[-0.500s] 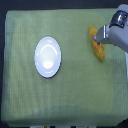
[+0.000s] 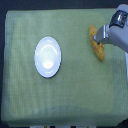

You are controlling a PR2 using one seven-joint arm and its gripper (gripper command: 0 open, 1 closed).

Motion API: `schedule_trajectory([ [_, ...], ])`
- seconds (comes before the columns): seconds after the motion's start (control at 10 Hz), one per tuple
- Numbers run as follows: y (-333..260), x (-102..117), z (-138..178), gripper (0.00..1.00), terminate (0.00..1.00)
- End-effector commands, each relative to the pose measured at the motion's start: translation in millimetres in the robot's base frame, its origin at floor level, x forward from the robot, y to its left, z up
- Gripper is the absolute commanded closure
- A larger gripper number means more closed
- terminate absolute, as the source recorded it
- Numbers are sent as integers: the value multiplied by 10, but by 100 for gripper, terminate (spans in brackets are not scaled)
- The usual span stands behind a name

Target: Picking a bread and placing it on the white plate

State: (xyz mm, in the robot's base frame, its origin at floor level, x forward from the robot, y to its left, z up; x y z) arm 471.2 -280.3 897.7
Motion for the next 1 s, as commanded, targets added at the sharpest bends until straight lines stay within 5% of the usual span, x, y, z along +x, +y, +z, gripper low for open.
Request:
schedule_trajectory([
  [0.0,40,371,-97,0,0],
  [0.6,135,1104,-546,0,0],
  [0.9,129,1291,-800,0,0],
])
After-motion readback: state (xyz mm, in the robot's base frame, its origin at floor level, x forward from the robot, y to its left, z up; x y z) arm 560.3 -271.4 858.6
